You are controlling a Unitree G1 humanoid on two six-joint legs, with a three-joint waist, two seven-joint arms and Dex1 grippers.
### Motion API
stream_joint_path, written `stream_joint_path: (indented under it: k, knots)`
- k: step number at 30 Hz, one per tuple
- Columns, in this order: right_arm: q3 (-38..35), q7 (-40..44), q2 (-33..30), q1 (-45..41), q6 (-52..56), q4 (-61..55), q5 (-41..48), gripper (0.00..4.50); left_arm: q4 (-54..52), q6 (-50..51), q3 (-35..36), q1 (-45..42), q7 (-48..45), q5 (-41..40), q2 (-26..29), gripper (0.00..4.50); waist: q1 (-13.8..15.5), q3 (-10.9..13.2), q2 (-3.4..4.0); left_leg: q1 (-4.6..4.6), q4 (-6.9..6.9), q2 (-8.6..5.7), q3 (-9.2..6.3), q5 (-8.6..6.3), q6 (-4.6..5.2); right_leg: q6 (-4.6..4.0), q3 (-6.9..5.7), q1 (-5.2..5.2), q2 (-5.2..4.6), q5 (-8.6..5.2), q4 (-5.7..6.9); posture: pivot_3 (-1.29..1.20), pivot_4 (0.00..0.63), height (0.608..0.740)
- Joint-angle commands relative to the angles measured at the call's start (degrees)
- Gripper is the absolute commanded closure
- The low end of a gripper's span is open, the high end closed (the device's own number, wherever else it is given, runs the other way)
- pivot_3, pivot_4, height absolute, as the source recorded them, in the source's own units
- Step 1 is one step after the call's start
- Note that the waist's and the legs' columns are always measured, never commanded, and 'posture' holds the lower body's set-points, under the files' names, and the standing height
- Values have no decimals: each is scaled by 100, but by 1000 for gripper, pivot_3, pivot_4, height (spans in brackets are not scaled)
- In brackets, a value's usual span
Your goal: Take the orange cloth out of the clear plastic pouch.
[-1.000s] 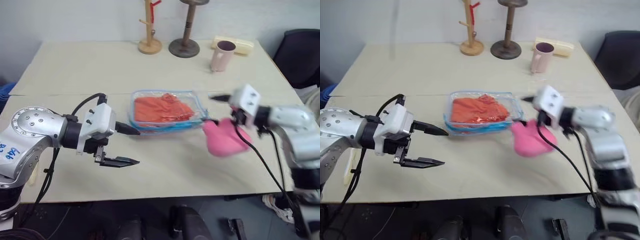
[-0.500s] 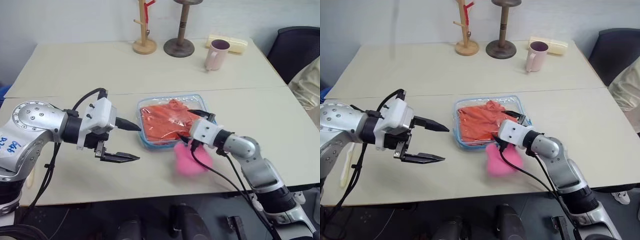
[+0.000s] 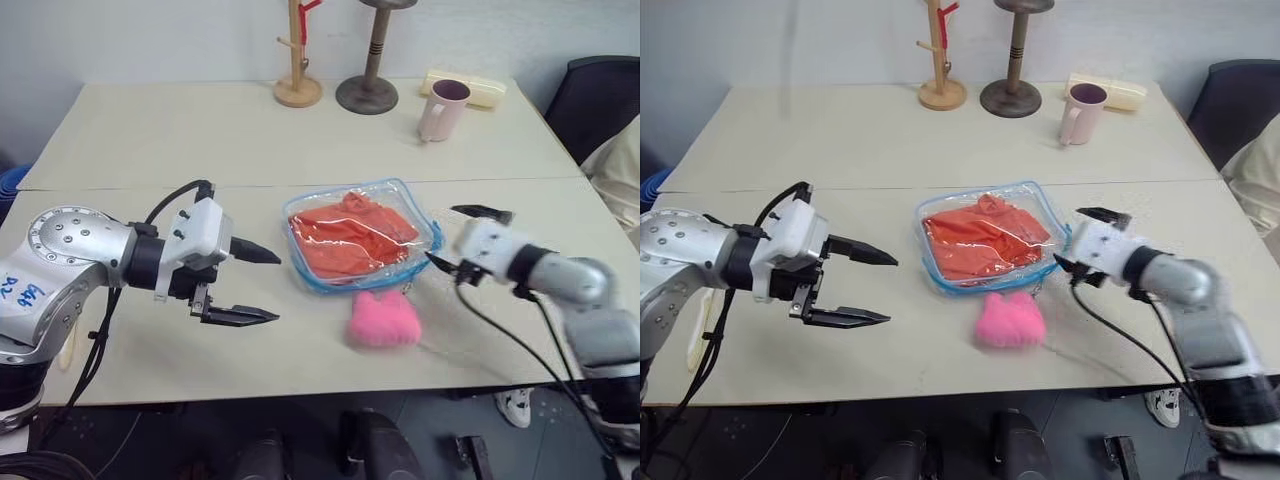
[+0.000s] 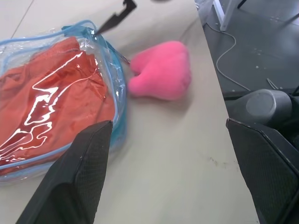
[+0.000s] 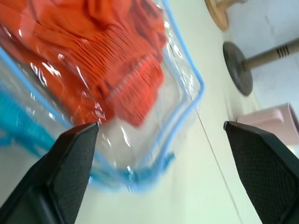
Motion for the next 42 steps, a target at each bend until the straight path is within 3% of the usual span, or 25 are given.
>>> stream_joint_path:
  k: [1, 4, 7, 11, 18, 26, 31, 32, 37, 40, 42]
  knots:
    - [-853, 1040, -380, 482, 1637, -870, 1995, 30, -144, -114, 93, -32, -56, -58, 8, 412, -27, 0, 0, 3, 0, 2, 0, 0, 0, 0, 0, 4, 1, 0, 1, 0, 150, 740]
    - [-1452, 2045, -977, 1404, 2633, -1264, 3157, 30, -106, -141, -8, -118, -128, -57, -35, 412, 3, 2, 3, 5, 1, 1, -3, 0, 1, 0, -1, 8, 0, 0, 3, 0, 150, 740]
    - [-1347, 1931, -998, 1785, 2739, -1405, 3218, 30, -58, -184, -106, -178, -192, -9, -75, 412, -17, -4, -7, 5, 1, 1, -8, -1, 2, 2, -4, 14, 0, 1, -5, 0, 150, 740]
    - [-677, 1510, -550, 1568, 3011, -1629, 3427, 30, -31, -149, -184, -294, -208, -13, -128, 412, -35, -3, -6, 11, 2, -1, -3, 0, 1, 3, 0, 14, 1, 2, 3, 0, 150, 740]
    - [678, 971, 283, 771, 2905, -1264, 2920, 30, -25, -73, -214, -395, -227, -45, -126, 412, -8, -2, -5, 4, 10, -4, -5, 0, -1, 3, -2, 10, 1, 2, 0, 0, 150, 740]
    - [1418, 1015, 740, 298, 2604, -1098, 2674, 2549, -55, 6, -84, -344, -190, -68, -49, 412, -31, -2, -5, 2, 14, -3, -6, 0, -1, 3, -4, 9, 0, 2, 1, 0, 150, 740]
    - [1852, 866, 1097, -129, 2367, -931, 2260, 4358, -109, 57, -37, -339, -128, -77, -48, 412, -22, -2, -5, 3, 17, -1, -6, 0, -1, 3, -4, 8, 1, 2, 7, 0, 150, 740]
    - [1873, 879, 1065, -146, 2304, -937, 2187, 4484, -118, 71, -34, -350, -116, -83, -47, 412, -17, -2, -5, 2, 17, -2, -6, 0, -1, 3, -5, 8, 0, 2, 6, 0, 150, 740]
    - [1314, 1250, 113, 6, 1983, -1373, 2011, 4484, -131, 64, 38, -297, -127, -68, 19, 412, 50, -2, -5, -6, 20, -7, -10, -6, 10, 3, -11, 8, -6, 2, -2, 0, 150, 740]
    - [749, 1605, -569, 50, 1950, -1461, 2186, 3930, -121, -19, 18, -257, -149, -21, 7, 412, 85, -2, -5, -6, 19, -7, -10, -7, 12, 4, -12, 9, -6, 2, -9, 0, 150, 740]
    - [361, 1978, -1044, -80, 1755, -1335, 2226, 3213, -128, -91, -86, -314, -152, 5, -88, 412, 84, -2, -4, -4, 19, -6, -9, -7, 12, 4, -12, 10, -4, 2, -6, 0, 150, 740]
